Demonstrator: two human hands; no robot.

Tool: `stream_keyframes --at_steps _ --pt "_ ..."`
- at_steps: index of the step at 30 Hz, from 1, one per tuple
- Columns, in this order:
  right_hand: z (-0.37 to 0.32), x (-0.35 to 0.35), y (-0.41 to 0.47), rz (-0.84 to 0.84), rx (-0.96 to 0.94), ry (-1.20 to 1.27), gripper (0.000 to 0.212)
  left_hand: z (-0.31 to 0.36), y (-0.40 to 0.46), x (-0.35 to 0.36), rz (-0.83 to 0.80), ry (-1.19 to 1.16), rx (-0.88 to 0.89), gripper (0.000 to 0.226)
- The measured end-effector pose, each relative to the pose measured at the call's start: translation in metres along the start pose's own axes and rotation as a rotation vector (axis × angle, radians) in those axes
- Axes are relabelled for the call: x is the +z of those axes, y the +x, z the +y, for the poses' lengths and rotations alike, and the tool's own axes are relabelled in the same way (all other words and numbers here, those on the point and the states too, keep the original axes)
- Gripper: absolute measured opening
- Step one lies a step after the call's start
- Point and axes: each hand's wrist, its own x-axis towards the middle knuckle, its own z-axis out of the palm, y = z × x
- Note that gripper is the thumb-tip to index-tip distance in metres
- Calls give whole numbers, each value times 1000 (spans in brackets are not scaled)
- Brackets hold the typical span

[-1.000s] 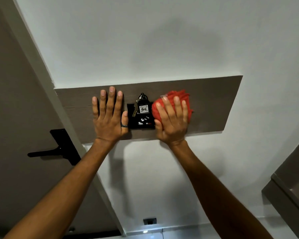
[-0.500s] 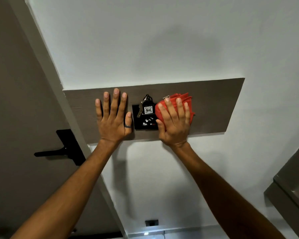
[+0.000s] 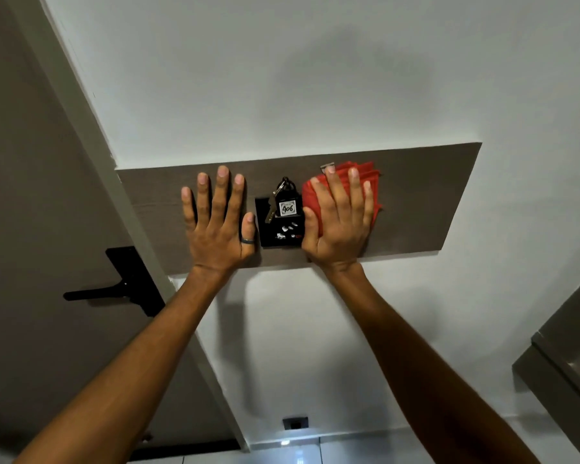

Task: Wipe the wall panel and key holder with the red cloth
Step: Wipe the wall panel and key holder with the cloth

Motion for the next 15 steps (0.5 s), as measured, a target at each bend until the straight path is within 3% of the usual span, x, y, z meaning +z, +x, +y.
stream_keyframes --at_steps 6,10,15 --pt "11 -27 -52 -66 -80 97 32 0 -2 -1 21 -6 4 62" --pt "-15 -26 -42 24 154 293 38 0 1 -5 15 -1 -2 61" --pt "-49 2 -43 -11 -196 25 41 -3 0 -6 1 -15 -8 59"
